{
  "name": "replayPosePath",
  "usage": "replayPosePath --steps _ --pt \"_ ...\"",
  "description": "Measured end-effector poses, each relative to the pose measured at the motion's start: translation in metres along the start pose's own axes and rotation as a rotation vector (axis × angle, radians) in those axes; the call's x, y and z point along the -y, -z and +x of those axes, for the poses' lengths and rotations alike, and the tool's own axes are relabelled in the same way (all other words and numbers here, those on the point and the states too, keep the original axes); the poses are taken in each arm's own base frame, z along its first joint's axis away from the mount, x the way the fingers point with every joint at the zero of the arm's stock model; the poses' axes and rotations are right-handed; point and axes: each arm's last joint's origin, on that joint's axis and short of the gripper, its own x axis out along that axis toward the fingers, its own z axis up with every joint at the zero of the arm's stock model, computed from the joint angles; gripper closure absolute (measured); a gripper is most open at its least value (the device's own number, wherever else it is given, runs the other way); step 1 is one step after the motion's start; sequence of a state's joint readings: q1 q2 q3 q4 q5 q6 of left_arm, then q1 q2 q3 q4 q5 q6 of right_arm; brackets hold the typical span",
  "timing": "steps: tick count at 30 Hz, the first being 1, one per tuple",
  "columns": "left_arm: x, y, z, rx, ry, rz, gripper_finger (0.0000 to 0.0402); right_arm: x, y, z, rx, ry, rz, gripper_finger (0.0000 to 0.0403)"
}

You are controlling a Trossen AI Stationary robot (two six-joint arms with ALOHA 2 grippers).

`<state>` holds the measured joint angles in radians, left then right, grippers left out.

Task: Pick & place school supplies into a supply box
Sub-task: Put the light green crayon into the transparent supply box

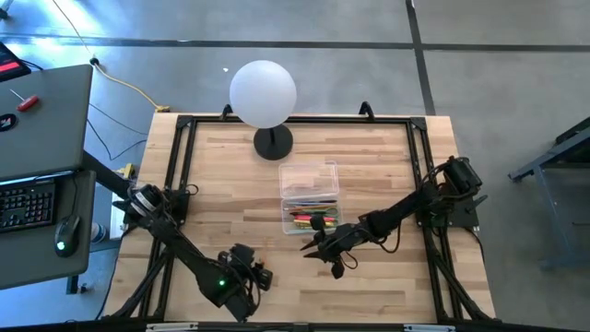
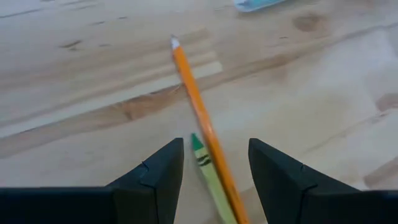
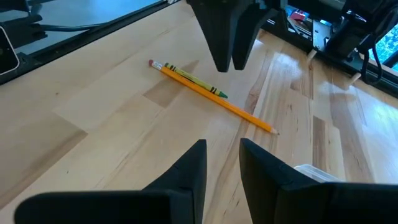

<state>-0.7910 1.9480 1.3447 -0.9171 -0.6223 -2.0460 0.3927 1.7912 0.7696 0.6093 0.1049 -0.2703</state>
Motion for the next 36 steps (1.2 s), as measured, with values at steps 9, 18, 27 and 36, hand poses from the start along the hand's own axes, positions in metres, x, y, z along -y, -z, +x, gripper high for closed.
replayPosePath --steps 9,18,27,36 --pt "0.0031 -0.0018 0.0025 -0.031 -0.001 0.026 0.0188 -0.0001 0.0 0.0 0.001 -0.004 0.0 0.0329" --pt "0.0019 -0.0001 0.0023 -0.092 -0.033 0.032 0.0188 -0.0001 0.0 0.0 0.001 -0.004 0.0 0.0329" --pt "-0.0014 0.0005 0.0023 -0.136 -0.08 0.073 0.0188 0.0 -0.0005 0.0001 0.003 -0.003 0.0 0.0329" --pt "-0.0002 0.0048 0.0066 -0.149 -0.07 0.154 0.0188 0.0001 -0.0005 0.0002 0.002 -0.003 0.0 0.0329"
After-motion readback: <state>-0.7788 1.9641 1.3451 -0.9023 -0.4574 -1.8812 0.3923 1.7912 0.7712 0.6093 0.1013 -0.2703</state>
